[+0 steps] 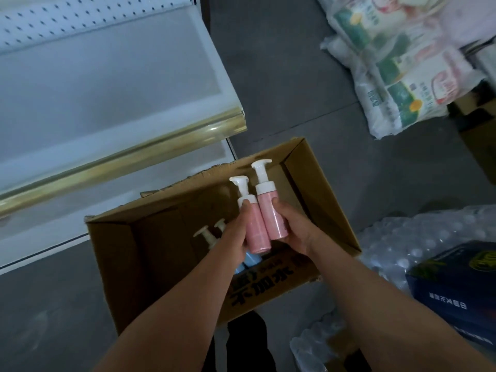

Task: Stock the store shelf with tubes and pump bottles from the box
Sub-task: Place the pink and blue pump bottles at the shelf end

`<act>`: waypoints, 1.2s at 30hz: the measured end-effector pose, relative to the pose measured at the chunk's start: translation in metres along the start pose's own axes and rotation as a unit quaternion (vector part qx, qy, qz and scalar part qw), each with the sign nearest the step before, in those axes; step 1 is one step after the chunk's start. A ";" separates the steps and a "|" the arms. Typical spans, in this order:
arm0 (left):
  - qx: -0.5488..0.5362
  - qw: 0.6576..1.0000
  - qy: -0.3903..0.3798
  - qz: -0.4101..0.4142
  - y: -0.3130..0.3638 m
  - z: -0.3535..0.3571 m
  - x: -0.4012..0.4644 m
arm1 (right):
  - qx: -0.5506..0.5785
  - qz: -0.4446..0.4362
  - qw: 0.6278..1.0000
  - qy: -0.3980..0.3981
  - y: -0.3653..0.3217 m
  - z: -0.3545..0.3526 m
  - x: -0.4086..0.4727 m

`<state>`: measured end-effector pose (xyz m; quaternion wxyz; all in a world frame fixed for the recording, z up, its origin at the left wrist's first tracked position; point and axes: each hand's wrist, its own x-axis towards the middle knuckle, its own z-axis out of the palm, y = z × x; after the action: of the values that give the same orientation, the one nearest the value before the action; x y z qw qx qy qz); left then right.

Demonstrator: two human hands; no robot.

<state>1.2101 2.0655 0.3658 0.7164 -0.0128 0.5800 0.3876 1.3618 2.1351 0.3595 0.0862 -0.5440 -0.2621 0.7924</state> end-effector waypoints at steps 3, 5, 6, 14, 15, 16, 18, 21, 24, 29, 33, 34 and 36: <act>-0.041 0.998 -0.030 0.047 0.023 0.005 -0.026 | 0.029 -0.033 0.999 -0.020 -0.013 0.016 -0.024; -0.035 0.998 -0.003 0.049 0.044 0.016 -0.049 | 0.045 -0.057 0.997 -0.034 -0.026 0.025 -0.040; -0.040 0.998 0.010 0.045 0.053 0.019 -0.059 | 0.055 -0.064 0.995 -0.045 -0.033 0.030 -0.048; -0.102 0.983 -0.019 0.151 0.096 0.027 -0.126 | 0.156 -0.148 0.970 -0.114 -0.095 0.074 -0.113; -0.113 0.980 -0.013 0.164 0.105 0.030 -0.134 | 0.172 -0.157 0.965 -0.123 -0.102 0.078 -0.120; -0.129 0.976 -0.009 0.173 0.115 0.033 -0.143 | 0.187 -0.165 0.959 -0.133 -0.110 0.083 -0.127; -0.146 0.970 -0.036 0.190 0.132 0.035 -0.159 | 0.193 -0.185 0.949 -0.168 -0.124 0.092 -0.142; -0.144 0.959 -0.079 0.229 0.155 0.039 -0.190 | 0.161 -0.226 0.938 -0.207 -0.148 0.107 -0.161; -0.122 0.940 -0.104 0.302 0.184 0.046 -0.223 | 0.126 -0.278 0.920 -0.246 -0.179 0.127 -0.180; -0.079 0.913 -0.125 0.379 0.236 0.049 -0.263 | 0.102 -0.317 0.898 -0.288 -0.230 0.162 -0.205; -0.038 0.910 -0.093 0.402 0.277 0.047 -0.283 | 0.086 -0.336 0.895 -0.280 -0.266 0.187 -0.214; -0.033 0.911 -0.078 0.404 0.287 0.047 -0.285 | 0.082 -0.342 0.895 -0.275 -0.274 0.193 -0.214; -0.025 0.908 -0.062 0.414 0.305 0.043 -0.288 | 0.080 -0.345 0.895 -0.271 -0.289 0.204 -0.211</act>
<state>1.0642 2.1433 0.7531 0.5261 0.2343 0.4774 0.6637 1.2172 2.2256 0.7346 0.3235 -0.1746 -0.3824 0.8477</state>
